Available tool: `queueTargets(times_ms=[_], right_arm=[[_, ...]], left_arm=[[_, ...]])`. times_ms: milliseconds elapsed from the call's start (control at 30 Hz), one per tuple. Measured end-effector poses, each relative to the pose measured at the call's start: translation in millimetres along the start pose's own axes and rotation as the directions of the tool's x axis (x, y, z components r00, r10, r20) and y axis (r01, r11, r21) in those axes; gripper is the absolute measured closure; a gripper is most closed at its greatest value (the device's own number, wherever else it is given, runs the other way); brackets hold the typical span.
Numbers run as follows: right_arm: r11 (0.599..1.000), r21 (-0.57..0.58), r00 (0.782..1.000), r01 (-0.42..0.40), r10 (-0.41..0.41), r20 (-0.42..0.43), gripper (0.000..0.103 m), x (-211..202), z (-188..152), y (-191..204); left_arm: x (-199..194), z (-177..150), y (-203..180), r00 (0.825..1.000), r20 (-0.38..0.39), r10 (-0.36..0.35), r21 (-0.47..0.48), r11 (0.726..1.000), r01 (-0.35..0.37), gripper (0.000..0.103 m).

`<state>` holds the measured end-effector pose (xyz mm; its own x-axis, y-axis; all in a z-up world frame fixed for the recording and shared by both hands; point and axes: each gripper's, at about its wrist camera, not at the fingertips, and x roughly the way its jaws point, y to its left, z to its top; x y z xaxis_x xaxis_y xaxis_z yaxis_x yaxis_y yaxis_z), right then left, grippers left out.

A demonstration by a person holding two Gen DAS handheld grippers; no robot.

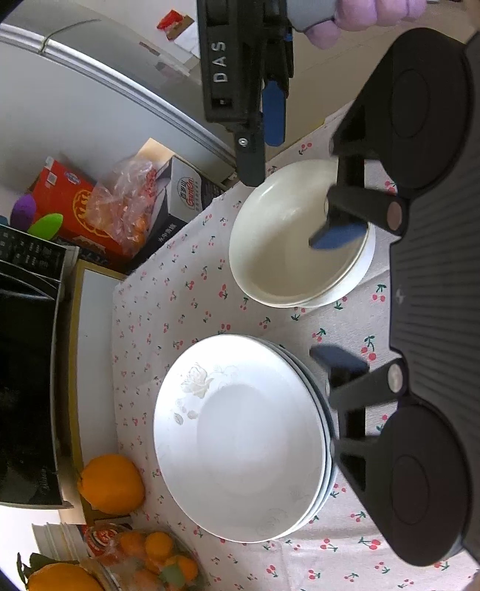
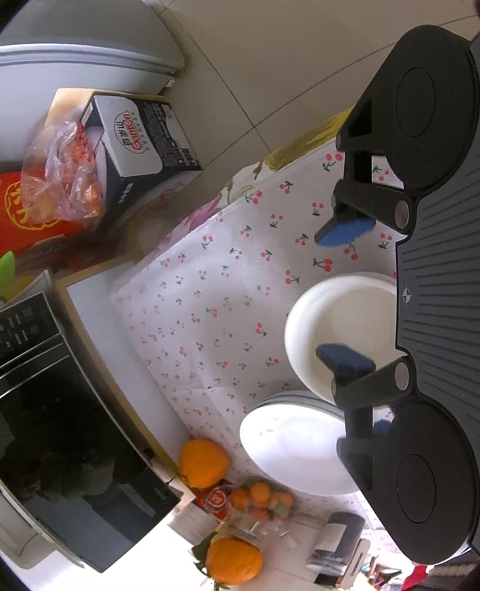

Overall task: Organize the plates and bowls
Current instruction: 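Move both tools to the rim of the nested bowls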

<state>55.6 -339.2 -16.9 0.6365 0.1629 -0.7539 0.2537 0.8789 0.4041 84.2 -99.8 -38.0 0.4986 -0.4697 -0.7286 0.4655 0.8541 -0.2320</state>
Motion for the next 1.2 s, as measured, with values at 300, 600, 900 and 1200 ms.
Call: queueTargets(times_ms=[300, 600, 900, 1200], right_arm=[[0.993, -0.111, 0.997, 0.026, -0.018, 0.077, 0.024, -4, -4, -3], [0.972, -0.230, 0.988, 0.052, -0.016, 0.153, 0.018, -9, -13, -7], [0.980, -0.196, 0.989, -0.008, 0.036, 0.141, 0.017, -9, -16, -11], [0.993, -0.107, 0.997, -0.049, 0.055, 0.053, 0.017, 12, -22, -15]], left_arm=[[-7, -10, 4, 0.997, 0.058, -0.051, 0.077, 0.996, 0.046, 0.002], [-18, -25, 6, 0.990, 0.106, -0.095, 0.184, 0.980, 0.075, 0.000], [-15, -42, -2, 0.986, 0.087, -0.145, 0.265, 0.957, 0.118, 0.000], [8, -46, -15, 0.988, 0.060, -0.145, 0.303, 0.945, 0.121, 0.000]])
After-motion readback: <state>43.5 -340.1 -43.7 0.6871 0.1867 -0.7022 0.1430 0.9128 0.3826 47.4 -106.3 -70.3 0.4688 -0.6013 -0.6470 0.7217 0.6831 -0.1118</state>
